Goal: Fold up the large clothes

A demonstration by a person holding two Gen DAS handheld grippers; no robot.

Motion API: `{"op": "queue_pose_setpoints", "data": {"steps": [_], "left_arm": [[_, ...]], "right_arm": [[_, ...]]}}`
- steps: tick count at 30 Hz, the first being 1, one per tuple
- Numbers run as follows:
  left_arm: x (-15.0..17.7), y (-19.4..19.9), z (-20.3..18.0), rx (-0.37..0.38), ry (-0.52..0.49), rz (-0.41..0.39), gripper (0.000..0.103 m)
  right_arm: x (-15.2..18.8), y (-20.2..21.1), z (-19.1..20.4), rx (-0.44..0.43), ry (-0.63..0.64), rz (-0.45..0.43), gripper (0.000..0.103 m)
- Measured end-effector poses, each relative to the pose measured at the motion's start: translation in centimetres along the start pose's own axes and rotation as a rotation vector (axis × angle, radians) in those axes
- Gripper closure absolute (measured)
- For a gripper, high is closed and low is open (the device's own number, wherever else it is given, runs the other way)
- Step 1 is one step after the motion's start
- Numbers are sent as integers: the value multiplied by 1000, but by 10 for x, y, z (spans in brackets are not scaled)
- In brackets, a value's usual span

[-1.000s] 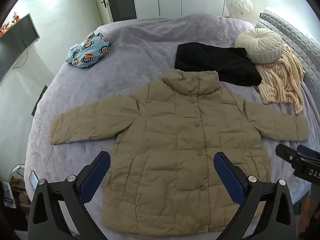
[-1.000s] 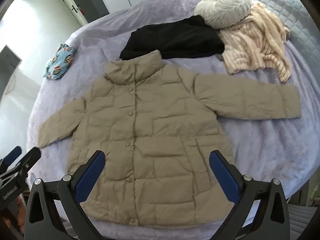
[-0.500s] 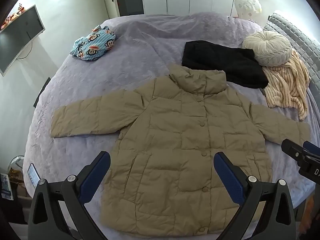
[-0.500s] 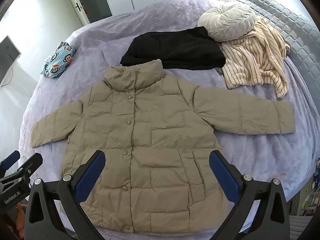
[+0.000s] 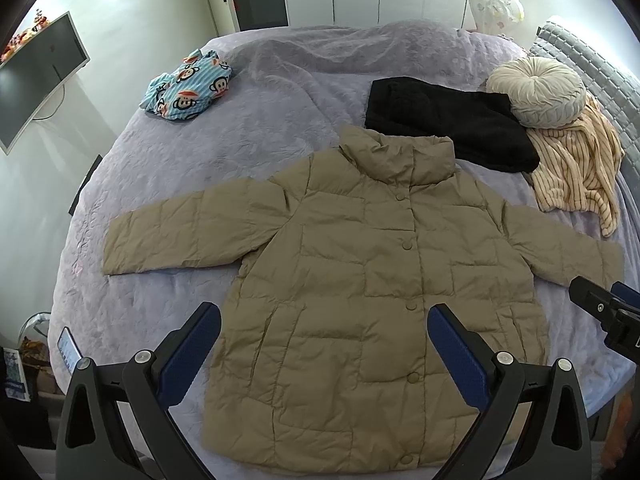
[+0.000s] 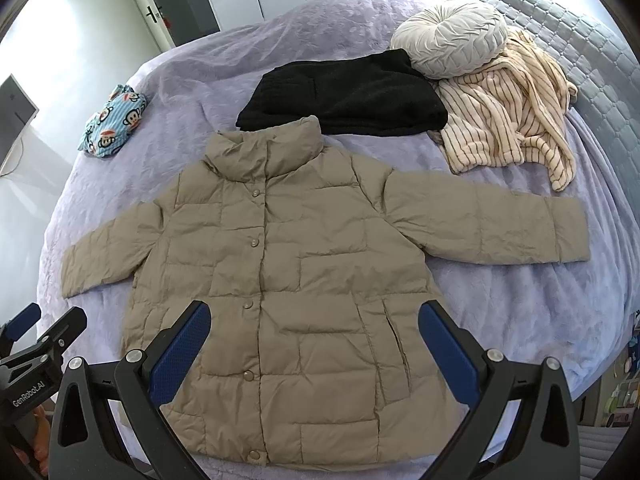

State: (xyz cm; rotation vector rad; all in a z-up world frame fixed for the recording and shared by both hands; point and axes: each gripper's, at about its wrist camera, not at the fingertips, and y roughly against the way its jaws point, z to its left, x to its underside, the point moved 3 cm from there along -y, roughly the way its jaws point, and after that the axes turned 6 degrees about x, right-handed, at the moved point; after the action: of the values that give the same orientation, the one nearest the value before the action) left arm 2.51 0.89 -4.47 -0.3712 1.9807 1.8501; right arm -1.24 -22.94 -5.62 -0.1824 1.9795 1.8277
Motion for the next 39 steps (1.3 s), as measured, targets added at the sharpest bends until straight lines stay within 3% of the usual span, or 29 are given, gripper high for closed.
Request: {"op": "queue_pose_setpoints", "data": {"steps": [39], "left_arm": [[3, -2, 5, -16, 12, 13, 0]], "right_arm": [[3, -2, 2, -4, -2, 7, 0]]}}
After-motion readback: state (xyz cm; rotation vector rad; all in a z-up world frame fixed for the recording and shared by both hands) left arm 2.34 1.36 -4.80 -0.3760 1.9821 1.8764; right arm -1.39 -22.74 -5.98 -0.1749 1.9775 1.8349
